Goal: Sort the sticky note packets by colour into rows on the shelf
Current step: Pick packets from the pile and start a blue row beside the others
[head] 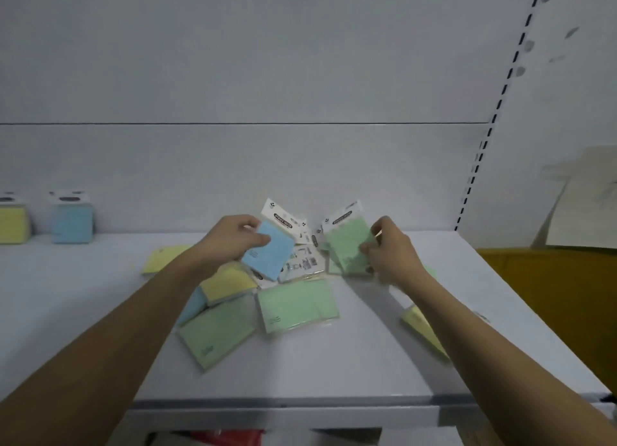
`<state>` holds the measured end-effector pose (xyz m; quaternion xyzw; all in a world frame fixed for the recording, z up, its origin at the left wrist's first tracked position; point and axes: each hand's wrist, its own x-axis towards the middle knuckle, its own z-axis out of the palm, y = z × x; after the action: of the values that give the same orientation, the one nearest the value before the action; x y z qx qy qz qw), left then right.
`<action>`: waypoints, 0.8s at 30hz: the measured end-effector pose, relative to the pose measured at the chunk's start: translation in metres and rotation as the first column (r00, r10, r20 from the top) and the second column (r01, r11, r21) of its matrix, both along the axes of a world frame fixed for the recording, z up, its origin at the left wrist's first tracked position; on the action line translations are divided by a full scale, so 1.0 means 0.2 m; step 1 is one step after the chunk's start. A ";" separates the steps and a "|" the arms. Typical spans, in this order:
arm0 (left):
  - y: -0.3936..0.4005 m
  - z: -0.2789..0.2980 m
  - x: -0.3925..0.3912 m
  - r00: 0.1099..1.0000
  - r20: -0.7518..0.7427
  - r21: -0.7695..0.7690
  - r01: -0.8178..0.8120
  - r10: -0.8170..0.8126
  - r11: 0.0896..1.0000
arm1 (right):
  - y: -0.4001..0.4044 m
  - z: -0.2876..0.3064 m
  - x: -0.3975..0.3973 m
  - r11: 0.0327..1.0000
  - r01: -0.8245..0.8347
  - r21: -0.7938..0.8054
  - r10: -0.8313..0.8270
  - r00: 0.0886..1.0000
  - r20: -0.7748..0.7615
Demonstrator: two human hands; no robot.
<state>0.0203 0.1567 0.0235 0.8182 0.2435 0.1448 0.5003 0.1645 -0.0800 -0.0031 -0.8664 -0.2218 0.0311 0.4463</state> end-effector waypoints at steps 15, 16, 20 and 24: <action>0.09 0.05 -0.89 0.874 0.270 -0.390 -0.284 0.403 0.876 | 0.45 0.07 -0.42 0.730 -0.312 0.608 0.532 0.818 -0.219; 0.11 0.05 -0.96 0.863 0.269 -0.393 -0.308 0.429 0.866 | 0.49 0.08 -0.46 0.719 -0.330 0.612 0.554 0.804 -0.217; 0.18 0.04 -1.21 0.823 0.276 -0.404 -0.371 0.498 0.836 | 0.64 0.13 -0.65 0.661 -0.391 0.641 0.630 0.753 -0.191; 0.26 0.03 -1.45 0.786 0.278 -0.423 -0.416 0.552 0.805 | 0.80 0.16 -0.88 0.654 -0.413 0.634 0.662 0.718 -0.214</action>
<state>-0.2702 0.2078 0.0302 0.5821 0.3653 0.3850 0.6160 -0.0120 0.0796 0.0286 -0.5635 -0.3704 0.2905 0.6788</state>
